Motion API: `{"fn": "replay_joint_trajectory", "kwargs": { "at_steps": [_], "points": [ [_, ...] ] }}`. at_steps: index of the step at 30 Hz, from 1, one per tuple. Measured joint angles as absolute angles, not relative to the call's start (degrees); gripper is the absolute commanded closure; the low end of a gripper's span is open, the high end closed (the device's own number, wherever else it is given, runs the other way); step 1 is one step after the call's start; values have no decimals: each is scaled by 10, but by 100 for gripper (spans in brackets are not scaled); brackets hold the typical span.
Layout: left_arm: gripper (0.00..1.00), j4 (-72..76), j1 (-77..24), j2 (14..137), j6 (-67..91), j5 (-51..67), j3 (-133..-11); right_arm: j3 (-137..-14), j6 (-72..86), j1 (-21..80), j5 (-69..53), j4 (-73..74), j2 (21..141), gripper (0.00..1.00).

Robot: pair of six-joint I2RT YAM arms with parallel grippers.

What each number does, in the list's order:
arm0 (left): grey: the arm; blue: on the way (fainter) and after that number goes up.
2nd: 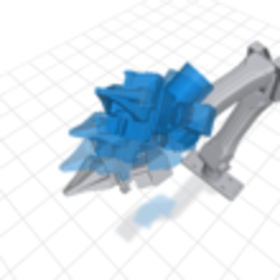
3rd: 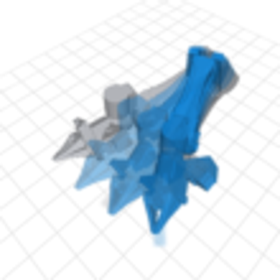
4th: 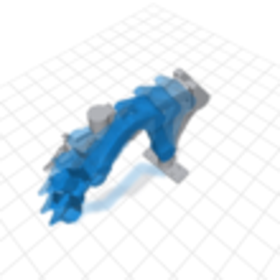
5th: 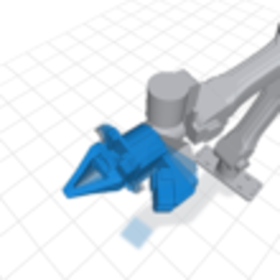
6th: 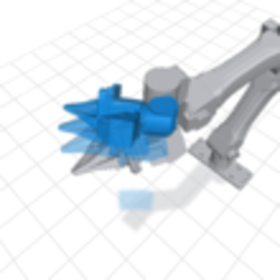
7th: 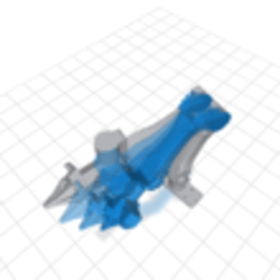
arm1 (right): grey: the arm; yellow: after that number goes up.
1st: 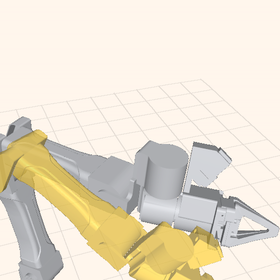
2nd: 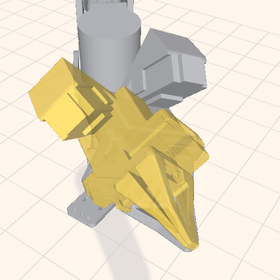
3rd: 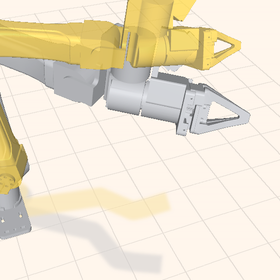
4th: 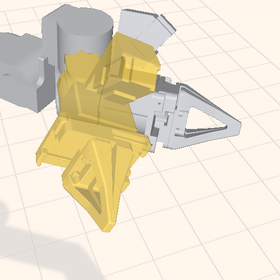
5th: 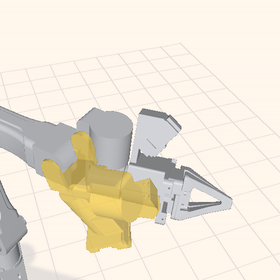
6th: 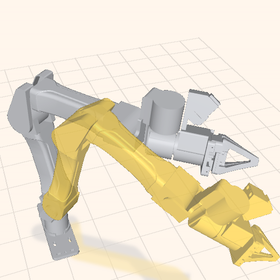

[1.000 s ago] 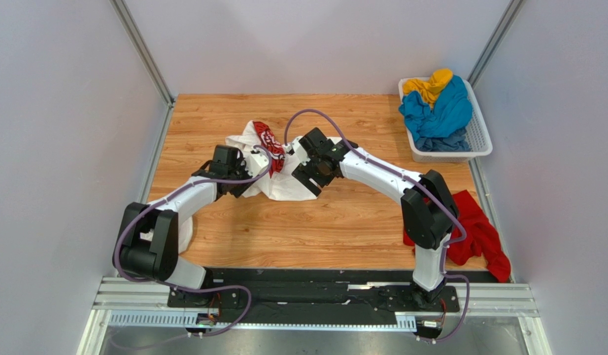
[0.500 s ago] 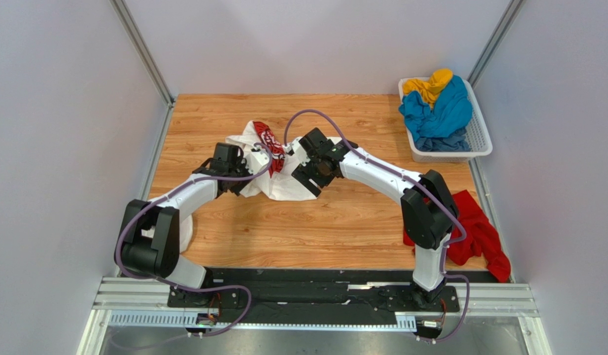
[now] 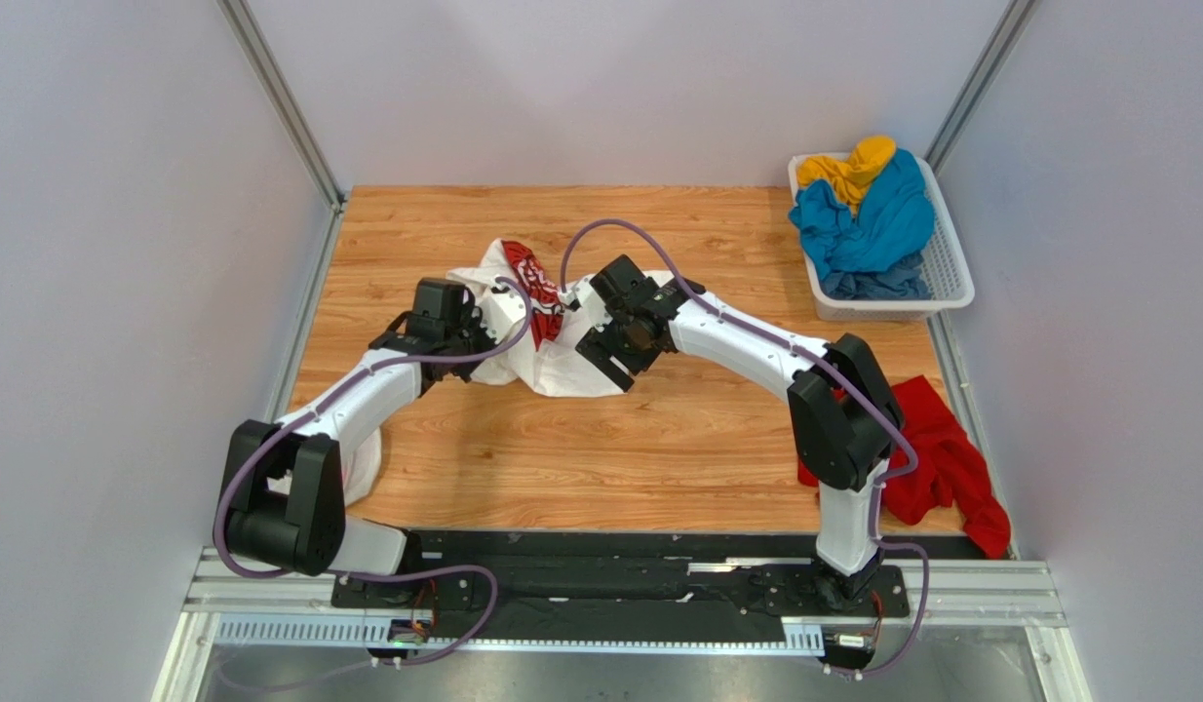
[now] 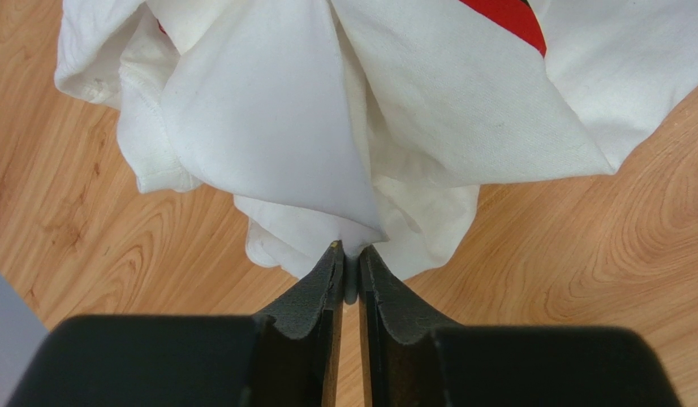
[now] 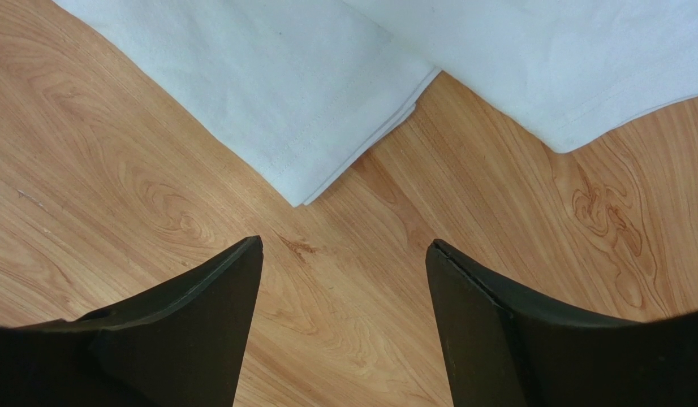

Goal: Fold and stack the t-shirts

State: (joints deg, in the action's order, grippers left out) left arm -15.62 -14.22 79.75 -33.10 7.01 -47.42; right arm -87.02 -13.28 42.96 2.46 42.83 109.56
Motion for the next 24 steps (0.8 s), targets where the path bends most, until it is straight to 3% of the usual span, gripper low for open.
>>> {"fn": "replay_joint_trajectory", "kwargs": {
  "at_steps": [8,16,20,24],
  "points": [
    [72,-156,-142,802,-331,70,-474,-870,-133,430,25,429,1096,26],
    [100,-156,-142,812,-331,70,-474,-870,-133,430,25,428,1096,26],
    [99,-156,-142,812,-331,70,-474,-870,-133,430,25,428,1096,27],
    [89,-156,-142,808,-329,70,-474,-870,-133,430,25,428,1096,27]
  ]
}}
